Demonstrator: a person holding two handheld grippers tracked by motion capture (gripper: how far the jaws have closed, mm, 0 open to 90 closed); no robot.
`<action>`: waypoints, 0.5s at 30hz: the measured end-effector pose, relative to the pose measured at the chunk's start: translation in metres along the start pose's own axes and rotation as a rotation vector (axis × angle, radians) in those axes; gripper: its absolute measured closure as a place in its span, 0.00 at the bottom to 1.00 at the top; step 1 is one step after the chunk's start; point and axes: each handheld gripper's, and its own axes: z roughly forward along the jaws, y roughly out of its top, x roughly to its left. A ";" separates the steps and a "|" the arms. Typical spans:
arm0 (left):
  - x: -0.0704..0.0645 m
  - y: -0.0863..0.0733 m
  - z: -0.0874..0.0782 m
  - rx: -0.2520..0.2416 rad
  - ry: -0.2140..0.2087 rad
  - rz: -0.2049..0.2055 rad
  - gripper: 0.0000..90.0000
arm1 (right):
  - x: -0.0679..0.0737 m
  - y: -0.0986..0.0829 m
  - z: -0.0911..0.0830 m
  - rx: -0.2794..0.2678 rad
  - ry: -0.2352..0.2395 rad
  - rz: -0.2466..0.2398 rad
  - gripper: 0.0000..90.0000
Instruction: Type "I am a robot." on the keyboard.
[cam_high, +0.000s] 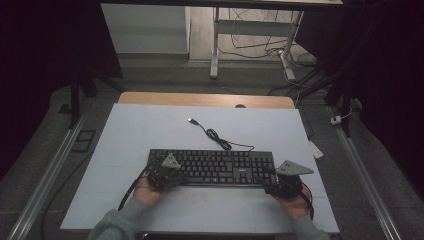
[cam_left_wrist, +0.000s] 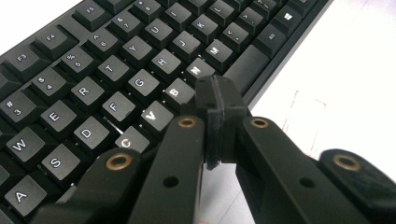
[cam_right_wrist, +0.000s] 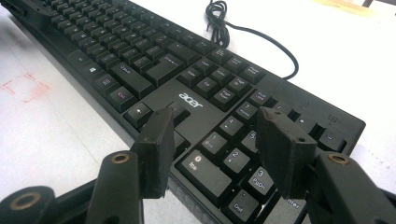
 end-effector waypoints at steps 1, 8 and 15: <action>0.000 0.000 0.001 0.004 0.001 0.001 0.99 | 0.000 0.000 0.000 0.000 0.000 0.000 0.52; 0.000 -0.002 0.005 0.014 0.010 0.009 0.99 | 0.000 0.000 0.000 -0.002 -0.001 -0.002 0.52; 0.003 -0.001 -0.013 -0.104 0.001 -0.020 0.99 | 0.000 0.000 -0.001 -0.014 0.000 0.000 0.52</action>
